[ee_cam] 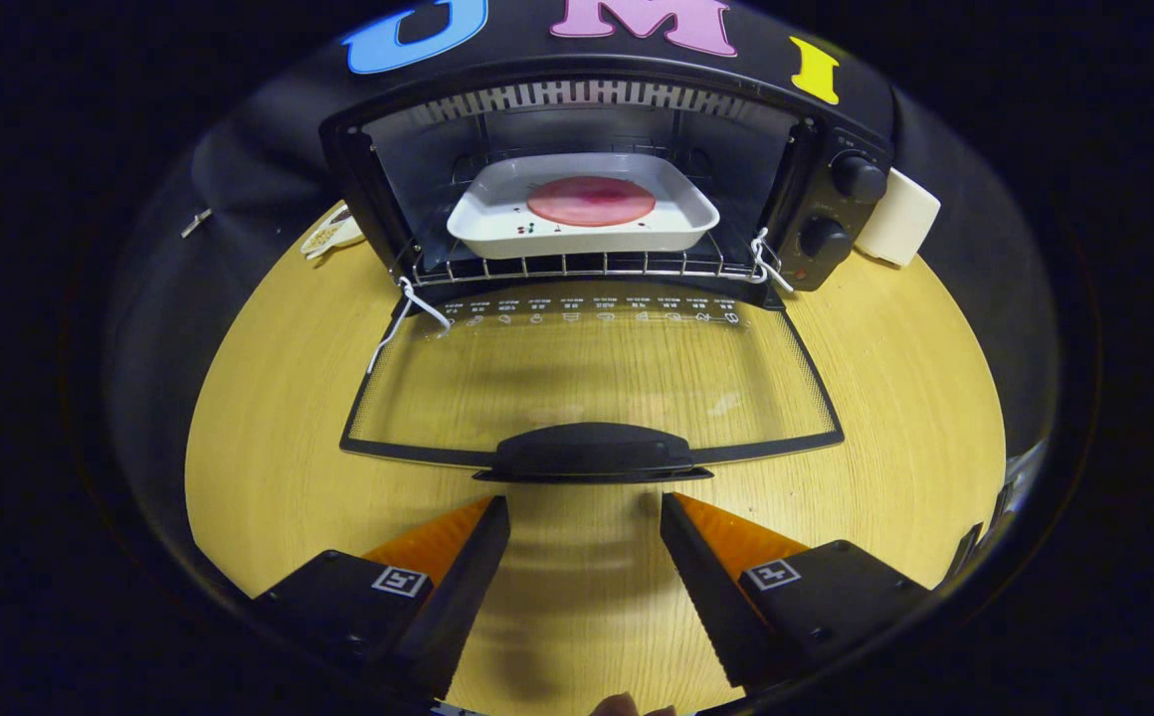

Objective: Open the toaster oven, put the food inside, and close the toaster oven door.

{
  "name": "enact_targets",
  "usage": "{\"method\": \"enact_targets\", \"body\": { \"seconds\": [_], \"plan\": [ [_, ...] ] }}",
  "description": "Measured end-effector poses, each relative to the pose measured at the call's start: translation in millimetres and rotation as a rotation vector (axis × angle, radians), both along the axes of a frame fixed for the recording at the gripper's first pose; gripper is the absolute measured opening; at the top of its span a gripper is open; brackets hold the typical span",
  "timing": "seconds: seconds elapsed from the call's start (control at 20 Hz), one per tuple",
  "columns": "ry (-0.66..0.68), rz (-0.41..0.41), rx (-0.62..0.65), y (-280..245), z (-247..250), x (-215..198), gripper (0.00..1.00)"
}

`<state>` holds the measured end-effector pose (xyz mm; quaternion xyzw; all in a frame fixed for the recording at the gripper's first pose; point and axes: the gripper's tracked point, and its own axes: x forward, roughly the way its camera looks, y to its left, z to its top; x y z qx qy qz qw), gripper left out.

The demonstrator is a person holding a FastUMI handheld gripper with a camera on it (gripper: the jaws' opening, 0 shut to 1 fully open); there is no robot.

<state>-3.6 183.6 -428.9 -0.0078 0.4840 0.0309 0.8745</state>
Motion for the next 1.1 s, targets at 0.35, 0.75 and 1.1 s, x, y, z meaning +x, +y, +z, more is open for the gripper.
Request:
{"method": "enact_targets", "body": {
  "seconds": [0.35,0.75,1.1],
  "plan": [
    [-0.022,-0.008,0.010,-3.1,2.4,5.8,0.99],
    [-0.158,-0.014,0.084,-3.3,53.5,13.9,0.99],
    [-0.329,0.028,0.076,-2.6,118.9,47.2,0.99]
  ]
}}
